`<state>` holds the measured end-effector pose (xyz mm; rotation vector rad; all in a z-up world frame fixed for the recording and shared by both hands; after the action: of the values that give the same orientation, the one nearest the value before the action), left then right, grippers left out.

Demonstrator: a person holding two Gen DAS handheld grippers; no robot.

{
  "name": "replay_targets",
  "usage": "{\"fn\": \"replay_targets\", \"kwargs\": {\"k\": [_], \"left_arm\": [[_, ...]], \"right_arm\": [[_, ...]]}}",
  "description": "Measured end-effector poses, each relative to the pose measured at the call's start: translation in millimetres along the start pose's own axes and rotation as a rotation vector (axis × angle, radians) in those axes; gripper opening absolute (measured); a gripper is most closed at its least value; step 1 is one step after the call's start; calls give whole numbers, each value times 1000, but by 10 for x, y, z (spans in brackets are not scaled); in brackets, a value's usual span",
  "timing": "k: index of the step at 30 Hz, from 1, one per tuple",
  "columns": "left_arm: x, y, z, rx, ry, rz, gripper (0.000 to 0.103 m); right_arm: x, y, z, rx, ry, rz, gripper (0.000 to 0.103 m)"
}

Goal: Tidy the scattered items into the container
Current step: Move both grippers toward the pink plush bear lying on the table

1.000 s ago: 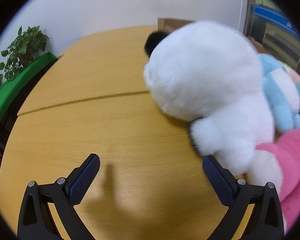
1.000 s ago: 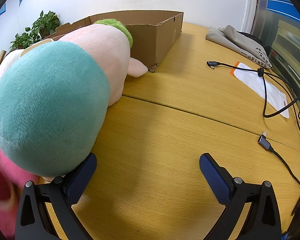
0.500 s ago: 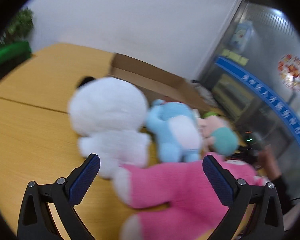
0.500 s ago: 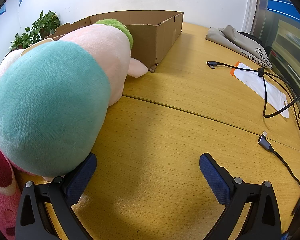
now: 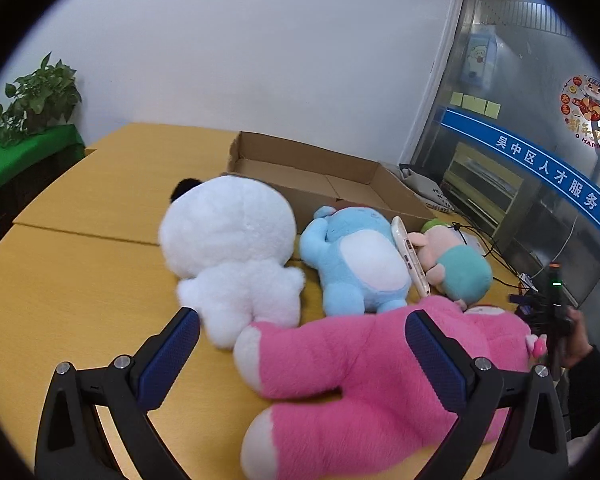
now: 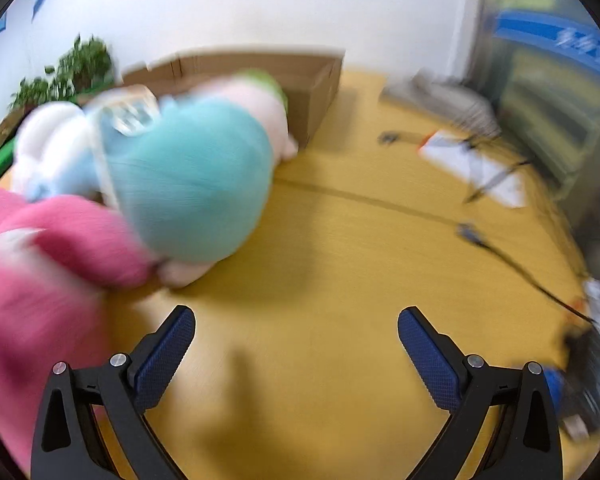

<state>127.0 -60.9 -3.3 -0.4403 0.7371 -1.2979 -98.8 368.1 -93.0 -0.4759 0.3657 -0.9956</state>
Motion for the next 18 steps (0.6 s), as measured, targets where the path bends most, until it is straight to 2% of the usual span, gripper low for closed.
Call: {"fn": "replay_targets", "kwargs": {"k": [3, 5, 7, 9, 10, 12, 14, 16, 18], "left_arm": [[-100, 98, 168, 16, -60, -65, 103], [-291, 148, 229, 9, -33, -125, 103], [-531, 203, 222, 2, -29, -172, 103], [-722, 243, 143, 1, -37, -178, 103], [-791, 266, 107, 6, -12, -169, 103], [-909, 313, 38, 17, 39, -124, 103], [-981, 351, -12, 28, -6, -103, 103], [-1015, 393, -14, 21, -79, -107, 103], [-1005, 421, -8, 26, -120, -81, 103]], "right_arm": [[156, 295, 732, -92, 6, -43, 103], [335, 450, 1174, -142, -18, -55, 103], [521, 508, 1366, -156, -45, -84, 103], [824, 538, 1431, -151, -89, -111, 103], [951, 521, 1410, -143, -116, -98, 103], [1223, 548, 1299, -113, -112, -121, 103], [1367, 560, 1148, -57, -80, -166, 103], [1455, 553, 1091, -47, -68, -183, 103], [1500, 547, 1067, -40, -35, -187, 103]]}}
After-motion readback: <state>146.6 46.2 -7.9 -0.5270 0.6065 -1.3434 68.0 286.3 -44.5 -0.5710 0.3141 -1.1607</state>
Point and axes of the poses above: each gripper's, at about its wrist camera, not at the fingertips, and z roughly against the way its jaws point, x to its left, y to its underside, the point moved 4 cm from there along -z, roughly the way its jaws point, and after that the axes turned 11 degrees about x, right-handed, at the moved point
